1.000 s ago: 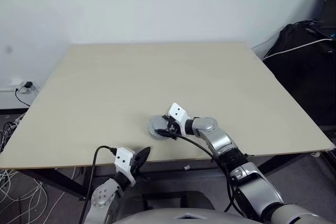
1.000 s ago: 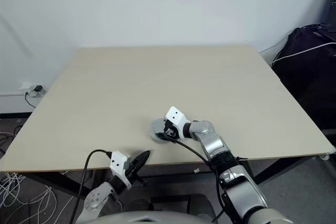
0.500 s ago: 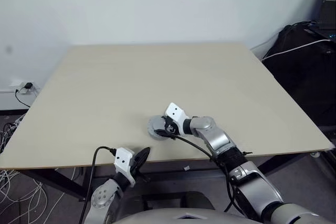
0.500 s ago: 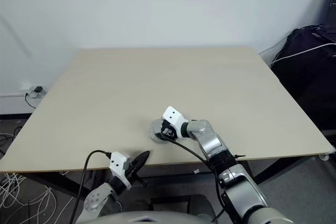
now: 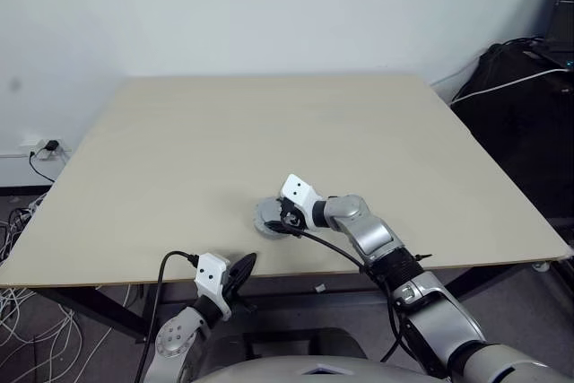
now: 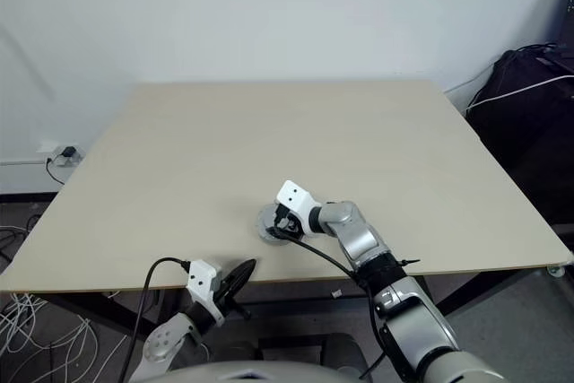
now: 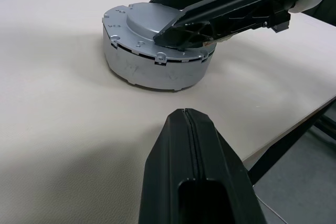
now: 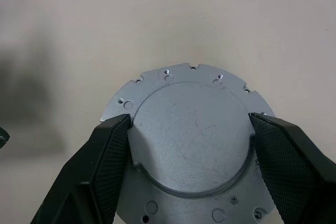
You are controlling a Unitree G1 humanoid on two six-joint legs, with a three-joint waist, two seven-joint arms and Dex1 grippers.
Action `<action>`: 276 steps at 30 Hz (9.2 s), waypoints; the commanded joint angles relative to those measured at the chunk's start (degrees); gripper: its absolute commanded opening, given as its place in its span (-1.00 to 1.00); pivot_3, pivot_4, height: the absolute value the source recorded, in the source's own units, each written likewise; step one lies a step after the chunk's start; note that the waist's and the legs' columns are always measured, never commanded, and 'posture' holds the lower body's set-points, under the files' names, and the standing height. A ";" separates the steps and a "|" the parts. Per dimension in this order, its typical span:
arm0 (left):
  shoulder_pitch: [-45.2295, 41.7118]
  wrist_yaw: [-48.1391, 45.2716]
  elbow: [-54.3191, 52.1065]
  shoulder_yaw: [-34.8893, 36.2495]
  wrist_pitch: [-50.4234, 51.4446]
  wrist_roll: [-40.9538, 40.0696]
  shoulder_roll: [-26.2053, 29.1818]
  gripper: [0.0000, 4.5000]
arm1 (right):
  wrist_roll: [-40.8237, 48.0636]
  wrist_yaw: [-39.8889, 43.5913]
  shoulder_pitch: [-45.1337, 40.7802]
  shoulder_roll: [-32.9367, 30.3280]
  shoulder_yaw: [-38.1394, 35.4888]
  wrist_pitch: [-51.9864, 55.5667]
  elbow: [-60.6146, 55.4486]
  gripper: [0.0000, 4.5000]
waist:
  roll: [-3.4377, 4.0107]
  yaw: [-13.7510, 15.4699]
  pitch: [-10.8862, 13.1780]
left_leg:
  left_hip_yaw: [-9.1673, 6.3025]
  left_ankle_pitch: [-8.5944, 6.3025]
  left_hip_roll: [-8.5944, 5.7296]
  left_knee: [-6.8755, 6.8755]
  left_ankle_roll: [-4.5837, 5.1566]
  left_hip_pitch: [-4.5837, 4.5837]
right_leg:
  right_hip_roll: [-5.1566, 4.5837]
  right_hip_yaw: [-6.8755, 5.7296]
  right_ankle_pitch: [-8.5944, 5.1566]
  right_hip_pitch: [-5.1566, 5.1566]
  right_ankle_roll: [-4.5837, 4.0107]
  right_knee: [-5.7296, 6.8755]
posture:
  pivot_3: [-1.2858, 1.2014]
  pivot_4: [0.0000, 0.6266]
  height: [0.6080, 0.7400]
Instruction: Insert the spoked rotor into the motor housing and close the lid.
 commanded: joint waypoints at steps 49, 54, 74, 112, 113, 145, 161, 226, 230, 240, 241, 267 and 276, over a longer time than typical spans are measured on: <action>-31.11 -5.86 10.81 -0.41 18.90 4.63 4.62 -1.00 | -0.72 -0.74 3.05 -1.31 0.47 2.17 -2.53 0.47 | 0.01 0.09 -0.03 | -0.23 0.07 -0.46 -0.13 -0.10 -0.06 | 0.05 -0.03 0.01 0.49 0.13 -0.19 | 0.03 -1.00 1.00; -31.31 -5.53 10.25 -0.96 21.38 5.35 5.10 -1.00 | -0.83 -0.84 2.89 -1.25 0.62 2.15 -2.40 0.47 | 0.01 0.10 -0.03 | -0.27 0.05 -0.48 -0.13 -0.06 -0.03 | 0.05 -0.03 -0.01 0.55 0.14 -0.19 | 0.03 -1.00 1.00; -30.11 -6.80 7.59 -1.73 24.58 4.68 4.88 -1.00 | 0.34 1.64 3.21 -1.33 0.76 3.04 -3.83 0.99 | 0.00 0.10 -0.04 | -0.32 0.04 -0.50 -0.13 -0.05 0.01 | 0.04 -0.03 -0.05 0.61 0.17 -0.19 | 0.03 -1.00 1.00; -29.74 -6.93 8.62 -1.67 23.87 4.15 4.61 -1.00 | 7.46 3.80 4.49 -4.96 -4.52 2.34 -11.97 0.99 | -0.06 0.16 0.04 | -0.37 0.01 -0.53 -0.13 -0.01 -0.04 | 0.02 -0.04 -0.06 0.58 0.18 -0.21 | 0.03 -1.00 1.00; -29.67 -6.94 8.55 -1.67 23.88 4.14 4.63 -1.00 | 7.71 3.32 4.43 -5.18 -5.04 2.61 -12.18 0.99 | -0.07 0.16 0.04 | -0.37 0.01 -0.53 -0.13 -0.01 -0.04 | 0.02 -0.04 -0.06 0.58 0.17 -0.21 | 0.03 -1.00 1.00; -28.96 -7.64 6.82 -1.80 25.63 3.65 4.85 -1.00 | 25.20 -20.95 5.02 6.96 -30.30 38.66 -16.20 0.99 | -0.04 0.61 0.06 | -0.36 -0.01 -0.53 -0.14 0.04 -0.23 | -0.02 -0.03 -0.08 0.40 0.15 -0.22 | 0.03 -1.00 1.00; -28.73 -7.78 6.32 -1.64 25.97 3.51 4.87 -1.00 | 29.30 -22.75 3.67 6.45 -31.29 45.13 -13.69 0.99 | -0.04 0.53 0.06 | -0.36 -0.02 -0.53 -0.16 0.05 -0.22 | -0.01 -0.03 -0.08 0.40 0.15 -0.22 | 0.03 -1.00 1.00; -27.82 -8.16 5.32 -2.07 26.78 3.77 4.71 -1.00 | 42.38 -21.89 7.71 14.87 -39.54 49.86 -6.45 0.92 | -0.03 -0.58 0.06 | -0.30 -0.01 -0.23 -0.41 0.02 -0.21 | 0.03 0.01 -0.09 0.27 0.20 -0.22 | 0.03 -1.00 1.00; -27.75 -8.15 5.26 -2.02 26.82 3.77 4.78 -1.00 | 43.12 -21.78 7.66 15.36 -39.65 50.40 -7.17 0.47 | -0.02 -0.68 0.06 | -0.29 0.00 -0.23 -0.42 0.02 -0.26 | 0.03 0.02 -0.09 0.20 0.21 -0.21 | 0.03 -1.00 1.00; -27.79 -8.23 5.16 -1.95 26.93 3.80 4.83 -1.00 | 44.65 -22.01 7.40 16.14 -40.52 50.38 -8.01 -0.45 | 0.03 -0.99 0.05 | -0.23 0.02 -0.25 -0.42 -0.01 -0.32 | 0.07 0.06 0.01 0.09 0.37 -0.18 | 0.03 -1.00 1.00; -27.76 -8.24 5.10 -1.94 26.95 3.79 4.85 -1.00 | 44.63 -22.13 7.43 16.22 -40.54 50.26 -7.98 -0.45 | 0.03 -1.02 0.05 | -0.24 0.02 -0.25 -0.43 -0.02 -0.31 | 0.07 0.06 0.01 0.09 0.38 -0.18 | 0.03 -1.00 1.00; -24.78 -5.82 -0.09 1.28 24.55 0.61 2.60 -1.00 | 44.06 -24.03 9.08 16.48 -40.15 49.93 -9.75 -0.45 | 0.03 -1.34 0.06 | -0.24 0.03 -0.20 -0.43 -0.03 -0.35 | 0.07 0.08 0.03 0.05 0.41 -0.18 | 0.03 -1.00 1.00; -15.65 -4.20 -13.95 7.51 26.27 -12.73 -2.01 -1.00 | 44.08 -24.44 9.69 16.46 -40.60 49.03 -9.74 -0.45 | 0.01 -1.59 0.11 | -0.24 0.03 -0.11 -0.45 -0.03 -0.61 | 0.06 0.09 0.03 -0.22 0.40 -0.19 | 0.03 -1.00 1.00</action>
